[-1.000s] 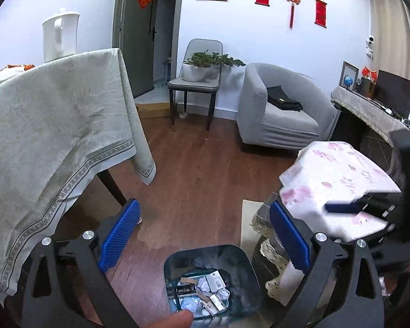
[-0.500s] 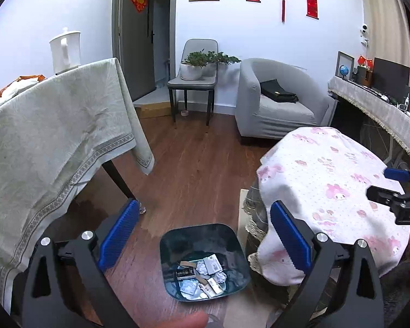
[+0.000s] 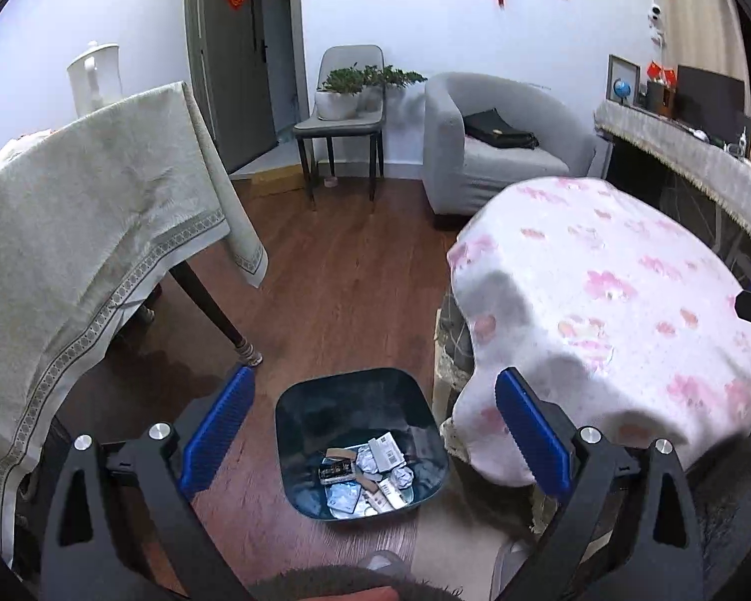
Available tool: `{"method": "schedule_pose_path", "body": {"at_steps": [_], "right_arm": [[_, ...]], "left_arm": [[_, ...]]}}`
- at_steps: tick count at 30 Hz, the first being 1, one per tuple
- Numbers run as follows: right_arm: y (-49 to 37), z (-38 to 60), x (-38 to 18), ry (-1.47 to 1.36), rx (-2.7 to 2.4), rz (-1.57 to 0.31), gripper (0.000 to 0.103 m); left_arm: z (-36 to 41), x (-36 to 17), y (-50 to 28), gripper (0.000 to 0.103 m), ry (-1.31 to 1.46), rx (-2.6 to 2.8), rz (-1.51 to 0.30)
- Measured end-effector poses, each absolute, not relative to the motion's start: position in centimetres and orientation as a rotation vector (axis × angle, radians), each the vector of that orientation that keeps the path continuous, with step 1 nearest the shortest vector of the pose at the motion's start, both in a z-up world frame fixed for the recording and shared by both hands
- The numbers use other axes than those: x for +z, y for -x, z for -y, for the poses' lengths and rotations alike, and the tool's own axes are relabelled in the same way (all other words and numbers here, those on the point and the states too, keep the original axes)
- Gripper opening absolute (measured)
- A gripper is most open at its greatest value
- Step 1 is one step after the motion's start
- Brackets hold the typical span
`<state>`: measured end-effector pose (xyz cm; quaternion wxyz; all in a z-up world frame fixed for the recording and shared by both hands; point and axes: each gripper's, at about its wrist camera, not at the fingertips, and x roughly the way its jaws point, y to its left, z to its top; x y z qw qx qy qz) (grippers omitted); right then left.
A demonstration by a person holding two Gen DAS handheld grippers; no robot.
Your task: Collect trash
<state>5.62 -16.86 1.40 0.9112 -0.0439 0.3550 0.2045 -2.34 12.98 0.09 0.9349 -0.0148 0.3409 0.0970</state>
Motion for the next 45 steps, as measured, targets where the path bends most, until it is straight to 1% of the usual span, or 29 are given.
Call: {"method": "schedule_pose_path", "body": {"at_steps": [5,15,45], "right_arm": [[-6.0,16.3,0.8,0.104,0.483,-0.762,0.099],[-5.4,15.4,0.7,0.125,0.584,-0.742,0.099],[-5.3,15.0,0.6,0.158,0.580,-0.744,0.100]], "left_arm": [[-12.6,-0.4,2.0,0.098,0.007,0.199,-0.707],[-12.0,-1.3,1.5,0.098,0.006,0.195,-0.753],[-12.2,-1.5,1.3,0.099,0.028,0.190,-0.771]]}}
